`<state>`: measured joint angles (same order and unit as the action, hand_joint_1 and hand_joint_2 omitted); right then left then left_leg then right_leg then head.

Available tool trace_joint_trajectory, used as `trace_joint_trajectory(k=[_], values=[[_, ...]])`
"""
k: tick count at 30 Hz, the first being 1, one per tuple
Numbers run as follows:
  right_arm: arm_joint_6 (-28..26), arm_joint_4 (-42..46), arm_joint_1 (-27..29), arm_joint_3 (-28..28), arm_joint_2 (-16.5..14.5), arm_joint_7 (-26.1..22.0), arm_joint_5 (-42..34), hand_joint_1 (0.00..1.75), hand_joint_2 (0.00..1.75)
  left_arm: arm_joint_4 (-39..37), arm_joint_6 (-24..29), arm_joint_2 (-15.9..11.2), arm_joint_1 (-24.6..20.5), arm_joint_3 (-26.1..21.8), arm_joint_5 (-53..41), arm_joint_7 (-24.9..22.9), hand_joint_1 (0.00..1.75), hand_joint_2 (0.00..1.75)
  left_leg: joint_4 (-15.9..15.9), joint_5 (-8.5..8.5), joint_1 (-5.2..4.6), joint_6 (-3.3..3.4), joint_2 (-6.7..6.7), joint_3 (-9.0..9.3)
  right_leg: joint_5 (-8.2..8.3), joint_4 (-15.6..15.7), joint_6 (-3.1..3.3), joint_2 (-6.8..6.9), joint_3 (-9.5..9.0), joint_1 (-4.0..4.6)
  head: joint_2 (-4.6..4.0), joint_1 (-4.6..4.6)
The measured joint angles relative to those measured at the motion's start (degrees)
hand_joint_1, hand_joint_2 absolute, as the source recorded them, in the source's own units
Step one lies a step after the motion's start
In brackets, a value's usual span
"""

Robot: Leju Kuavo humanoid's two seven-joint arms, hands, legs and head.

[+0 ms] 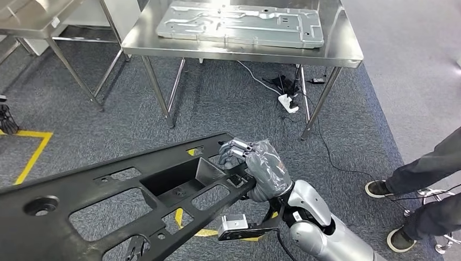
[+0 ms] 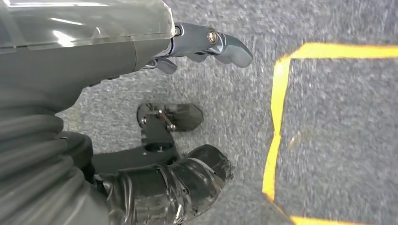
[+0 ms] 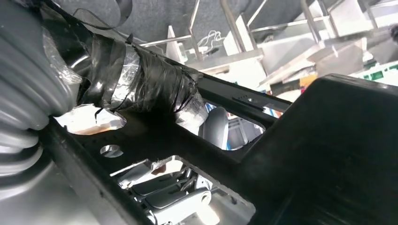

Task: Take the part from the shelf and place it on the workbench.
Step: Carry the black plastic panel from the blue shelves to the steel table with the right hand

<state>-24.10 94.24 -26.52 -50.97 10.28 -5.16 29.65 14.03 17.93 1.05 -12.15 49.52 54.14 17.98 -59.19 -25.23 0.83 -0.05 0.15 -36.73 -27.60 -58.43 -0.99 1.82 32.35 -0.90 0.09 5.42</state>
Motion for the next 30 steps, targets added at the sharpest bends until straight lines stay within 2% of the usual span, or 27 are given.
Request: trace_joint_trajectory(k=[3, 4, 5, 7, 8, 9, 10, 11, 12, 13, 14, 16, 19, 21, 23, 24, 25, 26, 28, 30], values=[[0.01, -0.37, -0.18, -0.27, -0.30, -0.01, 0.08, 1.75, 1.75, 0.00, -0.05, 0.00, 0.03, 0.07, -0.19, -0.09, 0.00, 1.75, 0.26, 0.03, -0.01, 1.01, -0.32, 0.32, -0.33, 0.05, -0.91, -0.12, -0.25, 0.00, 0.00, -0.11], [0.00, -0.46, -0.23, -0.29, -0.34, -0.02, 0.09, 1.75, 1.75, 0.00, -0.04, 0.00, 0.00, 0.08, -0.19, -0.11, 0.00, 1.75, 0.51, 0.08, 0.11, 1.38, -0.37, 0.58, -1.02, -0.92, -1.16, -0.38, 0.10, -0.07, 0.00, -0.21], [-0.01, -0.56, -0.27, -0.32, -0.37, -0.04, 0.11, 1.75, 1.75, 0.00, -0.03, 0.00, -0.06, 0.10, -0.20, -0.12, 0.00, 1.75, 0.73, 0.12, 0.23, 1.72, -0.40, 0.83, -2.24, -3.14, -1.36, -0.74, 1.11, -0.14, 0.00, -0.31], [-0.01, -0.79, -0.27, -0.43, -0.38, -0.07, 0.12, 1.75, 1.75, 0.00, -0.03, 0.00, -0.12, 0.15, -0.21, -0.13, 0.00, 1.75, 0.83, 0.00, 0.14, 2.24, -0.49, 1.02, -5.47, -10.63, -1.59, -1.33, 4.95, -0.18, 0.00, -0.52], [-0.01, -0.92, -0.21, -0.51, -0.38, -0.08, 0.12, 1.75, 1.75, 0.00, -0.04, 0.00, -0.09, 0.18, -0.22, -0.14, 0.00, 1.75, 0.78, -0.09, 0.06, 2.39, -0.56, 1.04, -6.51, -14.19, -1.65, -1.46, 7.01, -0.17, 0.00, -0.55], [-0.01, -1.07, -0.14, -0.58, -0.38, -0.08, 0.12, 1.75, 1.75, 0.00, -0.05, 0.00, -0.04, 0.21, -0.22, -0.15, 0.00, 1.75, 0.71, -0.20, 0.01, 2.46, -0.66, 1.08, -6.51, -16.10, -1.66, -1.52, 8.35, -0.18, 0.00, -0.56], [-0.01, -1.21, -0.09, -0.64, -0.38, -0.08, 0.12, 1.75, 1.75, 0.00, -0.05, 0.00, 0.00, 0.24, -0.21, -0.16, 0.00, 1.75, 0.61, -0.32, -0.02, 2.47, -0.80, 1.16, -5.35, -15.72, -1.59, -1.54, 8.61, -0.18, 0.00, -0.56], [-0.01, -1.31, -0.07, -0.68, -0.38, -0.08, 0.12, 1.75, 1.75, 0.00, -0.05, 0.01, 0.01, 0.27, -0.21, -0.17, 0.00, 1.75, 0.51, -0.48, -0.03, 2.42, -0.97, 1.28, -3.27, -13.12, -1.45, -1.56, 7.76, -0.19, 0.00, -0.57], [-0.01, -1.38, -0.09, -0.70, -0.39, -0.09, 0.12, 1.75, 1.75, 0.00, -0.05, 0.03, -0.01, 0.30, -0.21, -0.17, 0.00, 1.75, 0.40, -0.65, -0.02, 2.29, -1.14, 1.43, -0.92, -9.16, -1.22, -1.60, 6.17, -0.18, 0.00, -0.58], [-0.02, -1.44, -0.14, -0.71, -0.41, -0.10, 0.12, 1.75, 1.75, 0.00, -0.05, 0.05, -0.04, 0.32, -0.21, -0.17, 0.00, 1.75, 0.25, -0.84, -0.15, 2.09, -1.29, 1.50, 0.67, -5.32, -0.98, -1.68, 4.51, -0.08, 0.00, -0.59], [-0.03, -1.49, -0.18, -0.72, -0.45, -0.12, 0.11, 1.75, 1.75, 0.00, -0.05, 0.07, -0.06, 0.34, -0.21, -0.17, 0.00, 1.75, 0.18, -0.94, -0.24, 1.84, -1.39, 1.49, 1.56, -2.57, -0.75, -1.76, 3.25, 0.03, 0.00, -0.58], [-0.05, -1.59, -0.22, -0.73, -0.52, -0.16, 0.10, 1.75, 1.75, 0.00, -0.05, 0.09, -0.04, 0.37, -0.21, -0.17, 0.00, 1.75, 0.24, -0.96, -0.37, 1.23, -1.48, 1.41, 1.53, -0.63, -0.38, -1.91, 2.37, 0.32, 0.00, -0.59], [-0.08, -1.67, -0.23, -0.74, -0.67, -0.24, 0.08, 1.75, 1.75, 0.00, -0.08, 0.07, 0.00, 0.38, -0.22, -0.15, 0.00, 1.75, -0.22, -1.61, -0.26, 0.29, -1.30, 1.30, 1.83, 0.18, 0.57, -1.85, 1.85, -0.08, 0.00, -0.51], [-0.09, -1.69, -0.28, -0.75, -0.81, -0.40, -0.05, 1.75, 1.75, 0.00, -0.15, 0.07, -0.03, 0.39, -0.22, -0.14, 0.00, 1.75, -4.86, -4.25, -0.13, -0.27, -0.98, -0.82, 1.88, 0.57, 1.18, -1.66, 1.43, -0.27, 0.00, -0.32], [-0.10, -1.80, -0.27, -0.78, -0.86, -0.54, -0.20, 1.75, 1.75, 0.00, -0.24, 0.09, 0.08, 0.40, -0.22, -0.14, 0.00, 1.75, -12.14, -7.20, -0.07, -0.73, -0.76, -4.51, 1.72, 0.52, 1.49, -1.53, 1.38, -0.16, 0.00, -0.20], [-0.10, -1.89, -0.25, -0.81, -0.86, -0.59, -0.25, 1.75, 1.75, 0.00, -0.27, 0.10, 0.17, 0.40, -0.21, -0.15, 0.00, 1.75, -14.39, -7.61, -0.04, -0.87, -0.70, -5.79, 1.64, 0.47, 1.54, -1.51, 1.36, -0.11, 0.00, -0.21], [-0.10, -1.98, -0.23, -0.85, -0.86, -0.64, -0.28, 1.75, 1.75, 0.00, -0.29, 0.10, 0.24, 0.40, -0.21, -0.15, 0.00, 1.75, -14.69, -6.98, -0.03, -0.93, -0.63, -6.17, 1.53, 0.38, 1.54, -1.52, 1.33, -0.10, 0.00, -0.21], [-0.10, -2.04, -0.23, -0.87, -0.88, -0.71, -0.31, 1.75, 1.75, 0.00, -0.29, 0.09, 0.26, 0.41, -0.21, -0.15, 0.00, 1.75, -12.85, -5.39, -0.03, -0.93, -0.57, -5.43, 1.36, 0.22, 1.46, -1.55, 1.27, -0.12, 0.00, -0.21], [-0.11, -2.07, -0.23, -0.90, -0.93, -0.84, -0.33, 1.75, 1.75, 0.00, -0.29, 0.07, 0.17, 0.42, -0.22, -0.15, 0.00, 1.75, -5.64, -1.83, -0.08, -0.68, -0.39, -1.96, 0.82, -0.26, 1.10, -1.59, 1.15, -0.10, 0.00, -0.20], [-0.16, -2.08, -0.25, -0.91, -0.98, -0.94, -0.35, 1.75, 1.75, 0.00, -0.31, 0.07, 0.08, 0.42, -0.22, -0.13, 0.00, 1.75, -0.99, -0.65, -0.30, -0.06, -0.35, 0.32, 0.40, -0.69, 0.57, -1.60, 1.24, 0.12, 0.00, -0.25]])
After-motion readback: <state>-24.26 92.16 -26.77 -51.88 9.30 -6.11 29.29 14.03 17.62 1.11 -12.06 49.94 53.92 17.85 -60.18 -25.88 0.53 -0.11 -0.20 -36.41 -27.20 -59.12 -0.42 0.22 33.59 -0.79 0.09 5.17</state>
